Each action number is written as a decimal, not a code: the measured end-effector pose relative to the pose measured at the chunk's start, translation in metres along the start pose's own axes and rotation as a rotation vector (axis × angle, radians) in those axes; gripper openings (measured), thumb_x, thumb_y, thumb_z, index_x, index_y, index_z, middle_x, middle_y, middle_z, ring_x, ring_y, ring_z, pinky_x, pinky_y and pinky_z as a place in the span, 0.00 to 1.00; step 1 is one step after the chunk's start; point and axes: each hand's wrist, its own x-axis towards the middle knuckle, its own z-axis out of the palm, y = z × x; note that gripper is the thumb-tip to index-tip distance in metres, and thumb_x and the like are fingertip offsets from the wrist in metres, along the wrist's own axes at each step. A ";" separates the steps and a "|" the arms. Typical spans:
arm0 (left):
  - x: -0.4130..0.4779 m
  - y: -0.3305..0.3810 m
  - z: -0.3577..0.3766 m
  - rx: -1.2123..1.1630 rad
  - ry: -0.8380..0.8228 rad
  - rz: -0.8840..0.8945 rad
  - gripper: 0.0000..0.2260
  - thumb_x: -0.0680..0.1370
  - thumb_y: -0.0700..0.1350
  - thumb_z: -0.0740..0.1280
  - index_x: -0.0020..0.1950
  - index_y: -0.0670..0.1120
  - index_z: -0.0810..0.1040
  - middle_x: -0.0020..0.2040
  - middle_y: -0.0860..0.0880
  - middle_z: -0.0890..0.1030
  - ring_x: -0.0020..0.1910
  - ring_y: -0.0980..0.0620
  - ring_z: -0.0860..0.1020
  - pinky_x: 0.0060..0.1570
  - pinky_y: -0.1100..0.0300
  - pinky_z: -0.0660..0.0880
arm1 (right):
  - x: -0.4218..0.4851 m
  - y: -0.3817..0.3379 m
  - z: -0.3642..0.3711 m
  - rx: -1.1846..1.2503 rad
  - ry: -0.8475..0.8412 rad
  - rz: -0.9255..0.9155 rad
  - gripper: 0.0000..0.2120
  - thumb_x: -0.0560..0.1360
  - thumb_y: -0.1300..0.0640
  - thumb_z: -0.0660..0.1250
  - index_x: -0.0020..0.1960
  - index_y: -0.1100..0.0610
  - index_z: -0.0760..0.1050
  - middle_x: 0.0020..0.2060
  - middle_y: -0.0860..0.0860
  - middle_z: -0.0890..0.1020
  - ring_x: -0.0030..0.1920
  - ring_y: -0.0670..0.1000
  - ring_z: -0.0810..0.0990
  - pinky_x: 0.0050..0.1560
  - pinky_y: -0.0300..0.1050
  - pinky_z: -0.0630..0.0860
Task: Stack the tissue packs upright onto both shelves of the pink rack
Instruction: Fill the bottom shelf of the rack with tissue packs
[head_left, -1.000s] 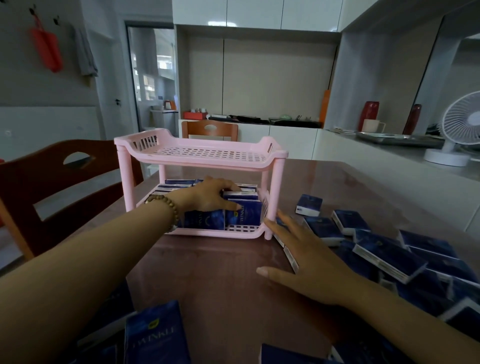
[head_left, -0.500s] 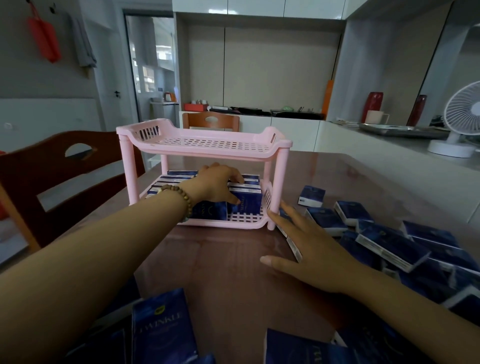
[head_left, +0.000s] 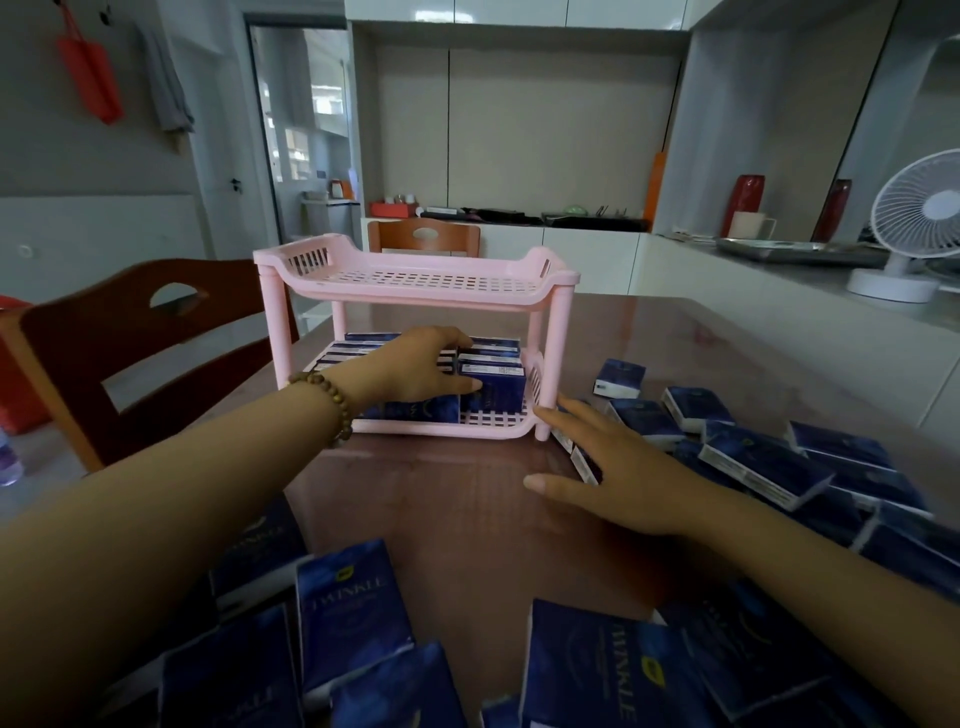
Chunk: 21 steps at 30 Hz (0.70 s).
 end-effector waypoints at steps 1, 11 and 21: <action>-0.006 0.002 -0.002 0.011 0.003 0.008 0.26 0.74 0.51 0.69 0.69 0.45 0.69 0.68 0.46 0.72 0.63 0.47 0.72 0.62 0.56 0.68 | -0.001 -0.001 -0.003 0.011 -0.017 0.012 0.37 0.71 0.32 0.56 0.75 0.41 0.47 0.76 0.40 0.47 0.75 0.45 0.49 0.73 0.48 0.51; -0.098 0.043 -0.011 -0.107 -0.155 0.146 0.21 0.75 0.56 0.65 0.66 0.51 0.73 0.64 0.55 0.74 0.63 0.58 0.72 0.65 0.62 0.67 | -0.041 -0.020 -0.039 0.257 -0.049 -0.028 0.36 0.62 0.25 0.57 0.66 0.40 0.68 0.67 0.35 0.67 0.67 0.37 0.65 0.72 0.46 0.62; -0.171 0.072 -0.017 -0.162 -0.527 0.165 0.26 0.64 0.72 0.61 0.58 0.64 0.73 0.58 0.66 0.75 0.59 0.68 0.72 0.58 0.71 0.68 | -0.112 -0.049 -0.042 0.233 -0.447 -0.019 0.24 0.62 0.34 0.66 0.57 0.35 0.71 0.55 0.26 0.72 0.55 0.26 0.69 0.56 0.28 0.65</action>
